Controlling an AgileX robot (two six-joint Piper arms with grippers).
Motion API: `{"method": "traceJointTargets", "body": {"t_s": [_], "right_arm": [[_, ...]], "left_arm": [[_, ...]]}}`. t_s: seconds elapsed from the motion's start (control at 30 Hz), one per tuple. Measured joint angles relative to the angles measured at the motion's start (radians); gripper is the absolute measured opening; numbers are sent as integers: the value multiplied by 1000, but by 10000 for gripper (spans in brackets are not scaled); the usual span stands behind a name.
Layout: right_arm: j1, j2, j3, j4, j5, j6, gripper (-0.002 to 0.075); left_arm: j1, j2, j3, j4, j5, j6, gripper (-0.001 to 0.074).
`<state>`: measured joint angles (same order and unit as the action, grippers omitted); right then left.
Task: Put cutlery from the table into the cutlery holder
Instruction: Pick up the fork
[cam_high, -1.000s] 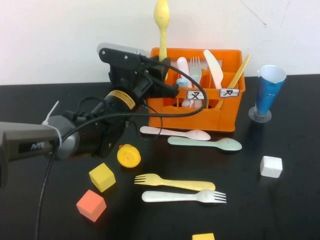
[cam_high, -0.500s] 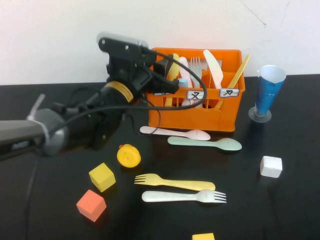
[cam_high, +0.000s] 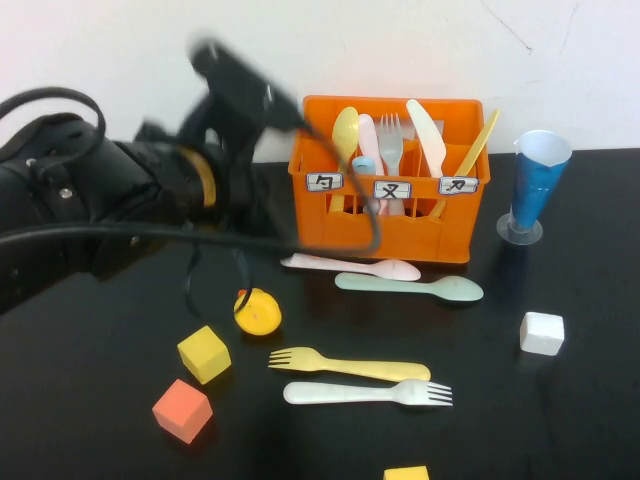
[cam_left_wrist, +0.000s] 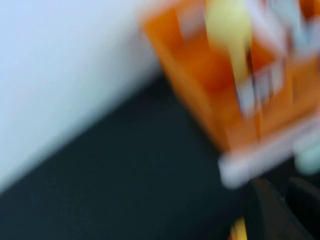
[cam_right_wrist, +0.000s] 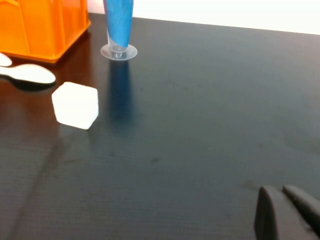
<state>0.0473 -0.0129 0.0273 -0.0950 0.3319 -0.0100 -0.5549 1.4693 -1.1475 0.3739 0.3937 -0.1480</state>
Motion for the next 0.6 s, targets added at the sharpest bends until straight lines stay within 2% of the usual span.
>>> {"method": "traceJointTargets", "body": {"t_s": [0.17,0.33,0.47,0.6], "right_arm": [[0,0,0,0,0,0,-3],[0,0,0,0,0,0,-3],[0,0,0,0,0,0,-3],[0,0,0,0,0,0,-3]], "left_arm": [[0,28,0,-316,287,413,53],[-12,95,0,-509,467,691,73],[-64,140,0,-524,468,845,160],[-120,184,0,-526,407,905,279]]}}
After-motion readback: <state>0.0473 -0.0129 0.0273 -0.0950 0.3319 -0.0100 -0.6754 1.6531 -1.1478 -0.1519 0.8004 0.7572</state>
